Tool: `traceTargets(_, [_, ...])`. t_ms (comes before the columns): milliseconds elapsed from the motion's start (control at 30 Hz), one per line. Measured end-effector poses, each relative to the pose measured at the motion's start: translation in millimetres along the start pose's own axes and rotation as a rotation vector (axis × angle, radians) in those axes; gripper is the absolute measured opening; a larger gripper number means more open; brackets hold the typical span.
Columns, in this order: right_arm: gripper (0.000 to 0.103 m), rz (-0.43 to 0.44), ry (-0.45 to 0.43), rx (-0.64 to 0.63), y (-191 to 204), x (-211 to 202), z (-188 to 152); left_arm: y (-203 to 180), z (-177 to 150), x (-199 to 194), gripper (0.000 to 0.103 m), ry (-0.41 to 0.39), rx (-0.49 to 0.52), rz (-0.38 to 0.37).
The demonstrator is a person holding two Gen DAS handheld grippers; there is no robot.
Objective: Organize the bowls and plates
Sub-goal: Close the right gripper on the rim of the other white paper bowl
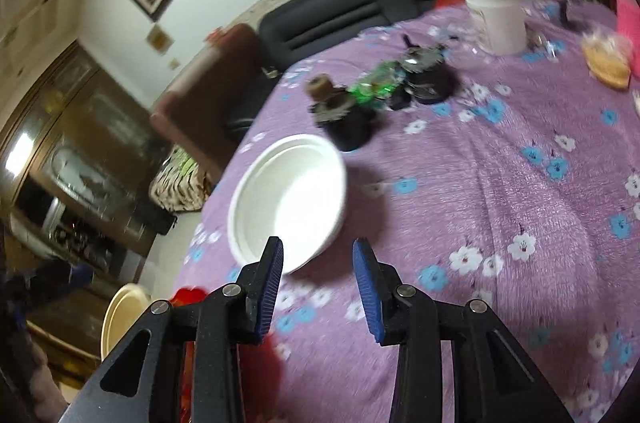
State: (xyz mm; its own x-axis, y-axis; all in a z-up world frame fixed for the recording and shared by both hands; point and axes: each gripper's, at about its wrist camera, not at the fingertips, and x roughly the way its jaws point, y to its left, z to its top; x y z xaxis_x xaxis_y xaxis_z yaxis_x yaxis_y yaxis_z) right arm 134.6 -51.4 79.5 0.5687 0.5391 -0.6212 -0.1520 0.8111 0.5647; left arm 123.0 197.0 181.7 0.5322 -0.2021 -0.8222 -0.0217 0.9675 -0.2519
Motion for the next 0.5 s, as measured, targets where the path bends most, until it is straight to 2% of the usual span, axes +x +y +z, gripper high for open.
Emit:
traceTargets(133, [0.053, -0.010, 0.024, 0.029, -8.3, 32.3, 16.5, -5.1, 37.3, 60.9, 0.081, 0.129, -0.017, 0.064])
traceTargets(300, [0.054, -0.022, 0.060, 0.051, -12.8, 69.9, 31.1, -1.0, 55.9, 134.3, 0.081, 0.303, -0.043, 0.123])
traceTargets(400, [0.054, -0.013, 0.098, 0.065, -15.7, 87.0, 30.1, -2.8, 56.8, 170.7, 0.081, 0.387, -0.017, 0.179])
traceTargets(433, [0.051, -0.010, 0.107, 0.066, -17.0, 91.7, 29.5, -4.5, 55.7, 176.4, 0.081, 0.396, -0.020, 0.186])
traceTargets(467, [0.043, -0.001, 0.120, 0.069, -18.6, 96.9, 28.2, -6.9, 54.3, 182.4, 0.081, 0.412, -0.016, 0.188])
traceTargets(500, [0.023, 0.015, 0.135, 0.075, -20.2, 101.2, 26.9, -10.5, 52.4, 188.0, 0.080, 0.433, -0.004, 0.189])
